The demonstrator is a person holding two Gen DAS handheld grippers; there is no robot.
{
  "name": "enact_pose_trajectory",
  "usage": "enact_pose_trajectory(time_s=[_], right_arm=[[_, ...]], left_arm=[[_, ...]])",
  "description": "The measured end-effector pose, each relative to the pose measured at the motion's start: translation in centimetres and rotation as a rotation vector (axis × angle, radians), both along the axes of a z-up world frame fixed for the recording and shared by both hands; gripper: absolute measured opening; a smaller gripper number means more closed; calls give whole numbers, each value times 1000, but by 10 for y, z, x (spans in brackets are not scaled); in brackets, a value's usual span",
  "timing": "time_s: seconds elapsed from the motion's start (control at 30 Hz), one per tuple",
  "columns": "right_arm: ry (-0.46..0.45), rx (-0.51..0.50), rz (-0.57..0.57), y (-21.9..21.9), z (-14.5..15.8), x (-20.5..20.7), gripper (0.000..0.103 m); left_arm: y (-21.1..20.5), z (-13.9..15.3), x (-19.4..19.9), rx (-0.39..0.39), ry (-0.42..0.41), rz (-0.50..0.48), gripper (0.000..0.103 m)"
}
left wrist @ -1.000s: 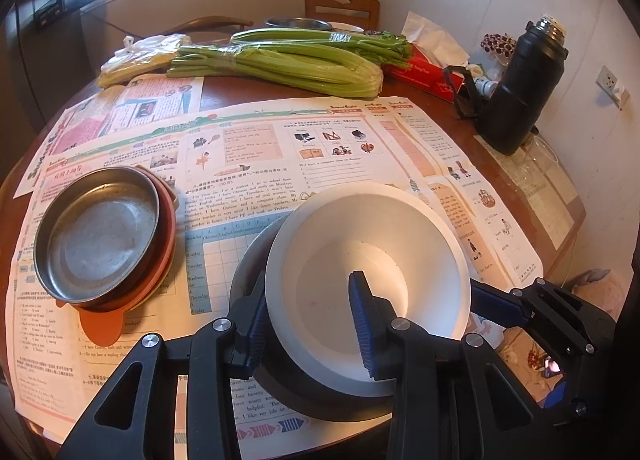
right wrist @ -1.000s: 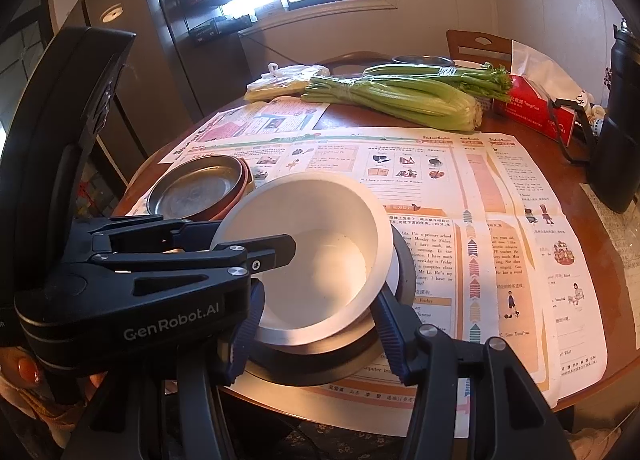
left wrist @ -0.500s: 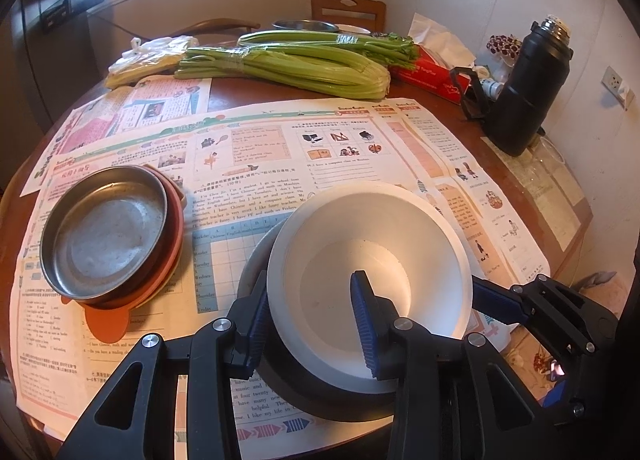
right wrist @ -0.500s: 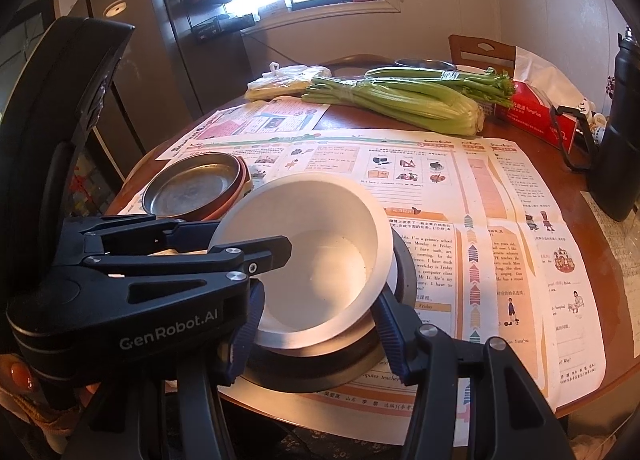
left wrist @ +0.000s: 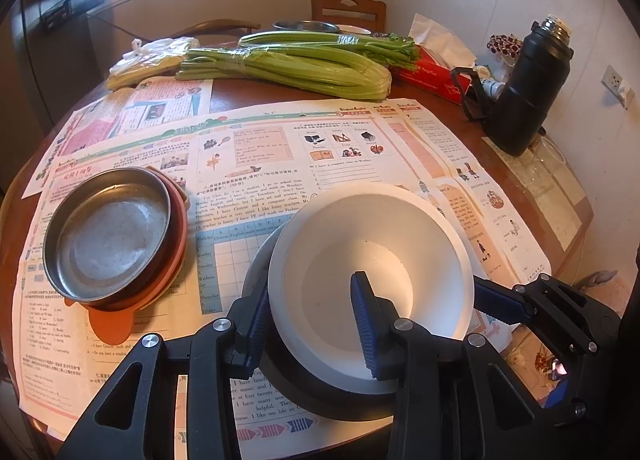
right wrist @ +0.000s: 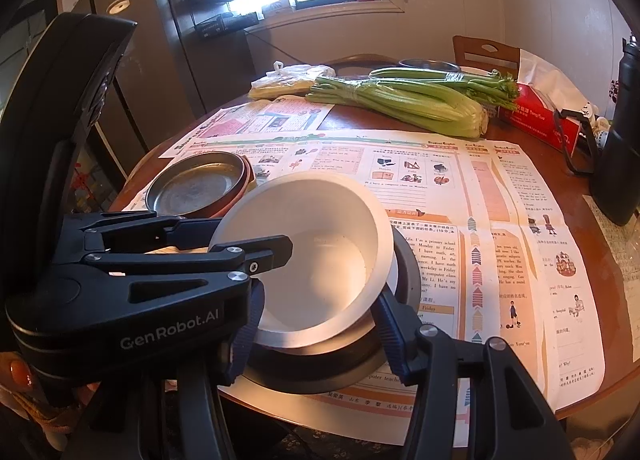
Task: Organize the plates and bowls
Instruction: 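Lower the red-sided bowl into the white paper bowl and open the left tool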
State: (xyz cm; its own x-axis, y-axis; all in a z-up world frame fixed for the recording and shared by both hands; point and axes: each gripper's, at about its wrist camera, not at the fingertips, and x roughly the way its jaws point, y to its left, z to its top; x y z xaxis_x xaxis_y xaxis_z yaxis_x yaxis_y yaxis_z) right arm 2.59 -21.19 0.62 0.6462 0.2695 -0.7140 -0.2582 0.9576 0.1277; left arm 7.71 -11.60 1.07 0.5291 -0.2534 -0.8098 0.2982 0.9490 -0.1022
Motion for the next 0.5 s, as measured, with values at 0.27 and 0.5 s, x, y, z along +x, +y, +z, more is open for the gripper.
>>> enact_pose_trajectory(time_s=[0.27,0.5], right_arm=[[1,-12,-11,-1,-2,1,55],[-3,-51,-24,3,-2,1,55]], left_arm=[[0,-1,1,0,0,-3,40],[0,-4,3,4,6,-10,40]])
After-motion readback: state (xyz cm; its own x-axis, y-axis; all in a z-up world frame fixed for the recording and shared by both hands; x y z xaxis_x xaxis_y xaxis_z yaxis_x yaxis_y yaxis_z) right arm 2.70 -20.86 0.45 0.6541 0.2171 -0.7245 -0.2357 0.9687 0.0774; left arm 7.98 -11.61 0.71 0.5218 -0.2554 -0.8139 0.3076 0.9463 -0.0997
